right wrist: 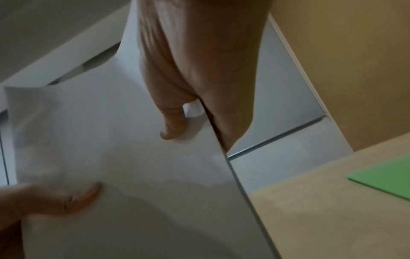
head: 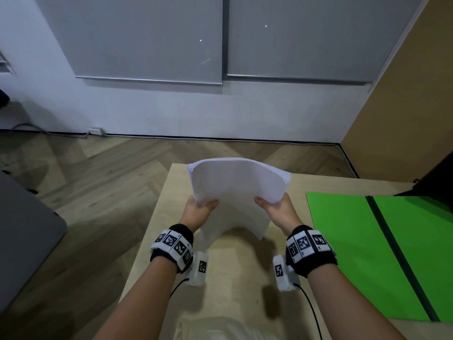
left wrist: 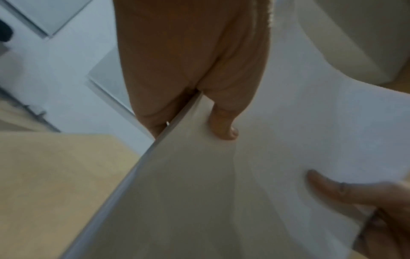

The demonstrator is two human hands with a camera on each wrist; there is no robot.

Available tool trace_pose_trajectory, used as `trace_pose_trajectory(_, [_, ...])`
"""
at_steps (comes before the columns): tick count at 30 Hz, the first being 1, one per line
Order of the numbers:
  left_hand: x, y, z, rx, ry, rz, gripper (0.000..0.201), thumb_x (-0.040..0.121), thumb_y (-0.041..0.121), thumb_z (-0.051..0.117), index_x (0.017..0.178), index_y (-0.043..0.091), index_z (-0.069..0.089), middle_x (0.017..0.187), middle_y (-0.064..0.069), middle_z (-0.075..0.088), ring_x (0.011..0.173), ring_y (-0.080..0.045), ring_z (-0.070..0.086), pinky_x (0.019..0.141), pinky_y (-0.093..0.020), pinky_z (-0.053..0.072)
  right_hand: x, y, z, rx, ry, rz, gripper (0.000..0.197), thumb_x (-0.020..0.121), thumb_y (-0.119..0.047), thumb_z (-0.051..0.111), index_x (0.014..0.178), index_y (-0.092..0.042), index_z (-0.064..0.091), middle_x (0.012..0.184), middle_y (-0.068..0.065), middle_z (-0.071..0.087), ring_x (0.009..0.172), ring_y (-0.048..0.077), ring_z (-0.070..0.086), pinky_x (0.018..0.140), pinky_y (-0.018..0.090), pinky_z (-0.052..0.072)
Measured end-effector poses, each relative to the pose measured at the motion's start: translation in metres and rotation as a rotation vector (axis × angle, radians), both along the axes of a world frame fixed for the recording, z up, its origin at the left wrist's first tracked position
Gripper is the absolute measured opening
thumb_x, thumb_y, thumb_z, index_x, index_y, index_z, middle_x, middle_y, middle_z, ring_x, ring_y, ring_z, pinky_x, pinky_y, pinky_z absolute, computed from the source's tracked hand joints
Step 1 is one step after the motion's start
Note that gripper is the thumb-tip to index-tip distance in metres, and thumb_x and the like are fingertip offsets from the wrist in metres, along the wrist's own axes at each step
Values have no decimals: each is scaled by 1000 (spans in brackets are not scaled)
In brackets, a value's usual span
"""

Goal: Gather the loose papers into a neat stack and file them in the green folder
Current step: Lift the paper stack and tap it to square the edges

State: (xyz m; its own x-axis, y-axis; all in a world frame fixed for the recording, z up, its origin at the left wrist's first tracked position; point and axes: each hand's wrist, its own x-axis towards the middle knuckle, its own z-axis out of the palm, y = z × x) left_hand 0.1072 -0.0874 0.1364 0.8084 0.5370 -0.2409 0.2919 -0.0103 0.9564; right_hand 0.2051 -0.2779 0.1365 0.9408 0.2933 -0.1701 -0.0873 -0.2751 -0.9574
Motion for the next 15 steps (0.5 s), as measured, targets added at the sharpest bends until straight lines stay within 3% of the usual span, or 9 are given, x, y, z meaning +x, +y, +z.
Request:
trace_pose_trajectory(2, [2,0,-2,24,24,15,6,81,5,69,85,4,65,88,-12,65,82,-22,62,71,-29,49,1,-2,3,-12,8,-30,32,81,-16,72,110,-3,66,101,9,70,96,26,67,86,34,52])
trace_pose_trajectory(5, [2,-4,3,-31,18,-16,18,79,1,64,64,7,56,66,-8,56,60,-18,54,53,-22,45,0,-15,10,75,60,-17,26,85,-15,69,110,-8,68,100,5,71,93,21,68,84,30,51])
trace_pose_trajectory(7, [1,-9,8,-161,29,-73,6,77,4,69,77,4,63,74,-11,64,68,-23,62,65,-30,53,1,-32,1,91,129,33,29,81,-20,73,109,-14,67,105,3,72,93,14,69,85,26,52])
trace_pose_trajectory(8, [1,-11,7,-224,37,-105,19,72,8,71,88,-1,66,84,-15,67,78,-27,65,74,-35,54,0,-41,-8,75,190,55,37,78,-26,77,111,-14,66,108,2,72,94,11,69,86,25,53])
trace_pose_trajectory(10, [6,-18,-2,-308,91,-174,43,68,12,70,106,-7,65,96,-21,67,87,-30,64,81,-41,53,-3,-63,-36,-5,314,83,76,61,-49,85,122,-10,59,118,2,69,106,14,67,97,34,51])
trace_pose_trajectory(12, [14,-30,-16,-321,191,-203,45,71,10,74,111,-7,64,101,-21,68,88,-31,66,82,-43,53,-4,-86,-65,-26,373,70,103,47,-60,87,129,-8,53,125,5,66,115,21,63,105,43,45])
trace_pose_trajectory(13, [18,-38,-23,-335,238,-214,44,74,9,75,113,-7,63,106,-21,69,92,-33,67,85,-44,54,-8,-94,-69,-18,379,47,102,49,-57,87,130,-6,52,126,7,64,116,23,61,106,43,43])
trace_pose_trajectory(15, [26,-56,-37,-351,318,-219,39,82,8,71,117,-6,60,113,-22,68,102,-37,67,87,-45,55,-11,-112,-72,-23,379,-15,78,70,-37,82,131,-1,49,131,8,59,120,22,57,106,38,40])
